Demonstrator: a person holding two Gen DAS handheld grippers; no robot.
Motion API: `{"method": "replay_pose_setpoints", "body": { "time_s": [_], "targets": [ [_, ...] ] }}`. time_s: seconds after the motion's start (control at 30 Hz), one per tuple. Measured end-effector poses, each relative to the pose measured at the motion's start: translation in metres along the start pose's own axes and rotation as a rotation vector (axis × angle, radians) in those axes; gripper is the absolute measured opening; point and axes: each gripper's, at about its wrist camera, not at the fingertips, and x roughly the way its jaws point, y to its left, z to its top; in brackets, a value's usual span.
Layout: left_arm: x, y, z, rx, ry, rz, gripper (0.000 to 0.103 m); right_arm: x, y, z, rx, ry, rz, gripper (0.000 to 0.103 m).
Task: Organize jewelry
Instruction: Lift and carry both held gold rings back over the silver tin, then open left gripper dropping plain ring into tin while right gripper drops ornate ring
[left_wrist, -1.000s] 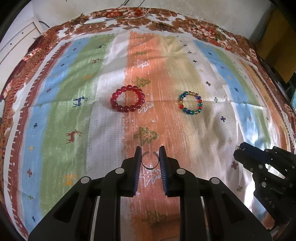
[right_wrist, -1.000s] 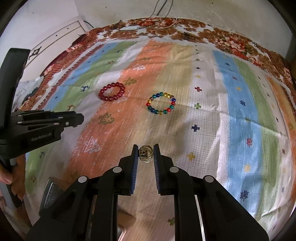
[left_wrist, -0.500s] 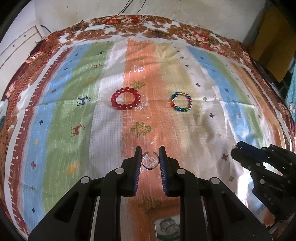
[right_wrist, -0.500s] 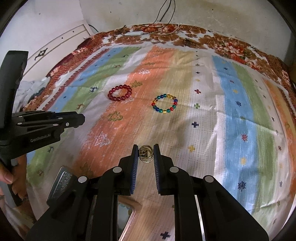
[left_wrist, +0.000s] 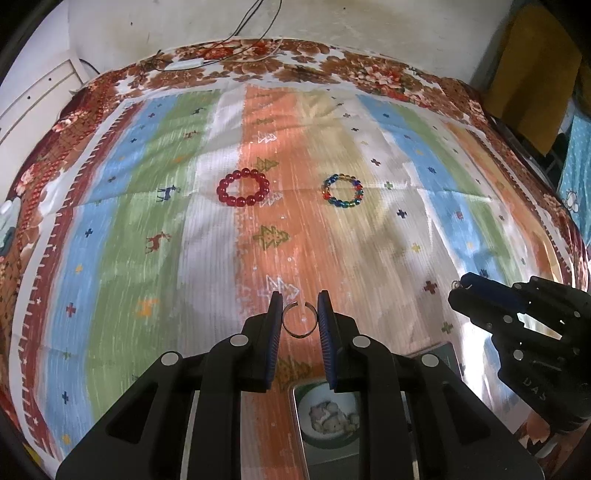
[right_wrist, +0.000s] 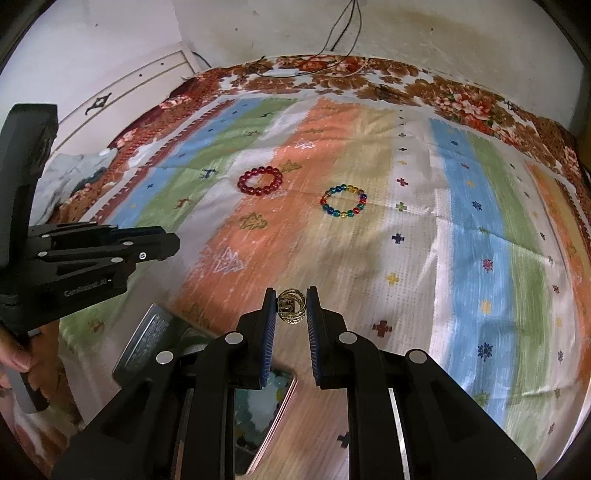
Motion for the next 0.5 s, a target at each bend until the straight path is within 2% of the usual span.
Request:
{"method": "replay_pose_setpoints", "body": {
  "time_s": [0.5],
  "targets": [
    [-0.020, -0.006, -0.029, -0.006, -0.022, -0.022, 0.019, -0.019, 0.022, -0.030, -0.039, -0.002, 0.054, 0.017]
  ]
}}
